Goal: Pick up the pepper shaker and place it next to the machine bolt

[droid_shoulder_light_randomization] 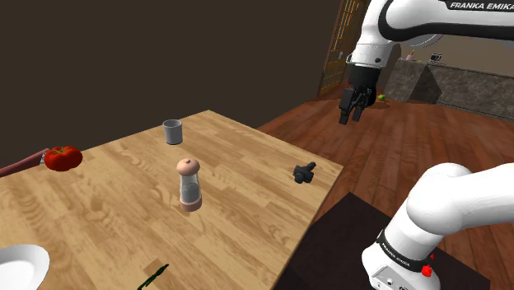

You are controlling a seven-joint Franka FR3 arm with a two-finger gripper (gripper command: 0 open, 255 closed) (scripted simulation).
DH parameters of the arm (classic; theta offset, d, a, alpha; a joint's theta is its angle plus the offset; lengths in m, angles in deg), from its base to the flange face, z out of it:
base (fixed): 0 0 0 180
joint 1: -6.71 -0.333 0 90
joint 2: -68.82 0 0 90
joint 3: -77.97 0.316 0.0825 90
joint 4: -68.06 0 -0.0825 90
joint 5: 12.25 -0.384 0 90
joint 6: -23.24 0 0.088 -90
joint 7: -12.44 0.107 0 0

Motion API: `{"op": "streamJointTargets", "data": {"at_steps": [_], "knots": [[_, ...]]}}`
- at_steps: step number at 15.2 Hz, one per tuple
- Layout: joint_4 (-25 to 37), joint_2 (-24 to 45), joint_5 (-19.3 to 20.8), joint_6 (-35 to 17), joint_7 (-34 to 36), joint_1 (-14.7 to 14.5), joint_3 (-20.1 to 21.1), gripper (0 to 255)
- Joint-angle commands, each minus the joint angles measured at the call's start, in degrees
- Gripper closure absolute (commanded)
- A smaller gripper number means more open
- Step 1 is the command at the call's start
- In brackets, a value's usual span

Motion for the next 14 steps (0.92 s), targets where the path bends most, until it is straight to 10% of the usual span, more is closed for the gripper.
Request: {"op": "streamJointTargets", "data": {"at_steps": [1,14], "knots": [[0.00,0.00,0.00,0.00,0.00,0.00,0.00,0],[2.08,13.55,-7.78,-16.64,16.48,-4.64,16.00,0]]}}
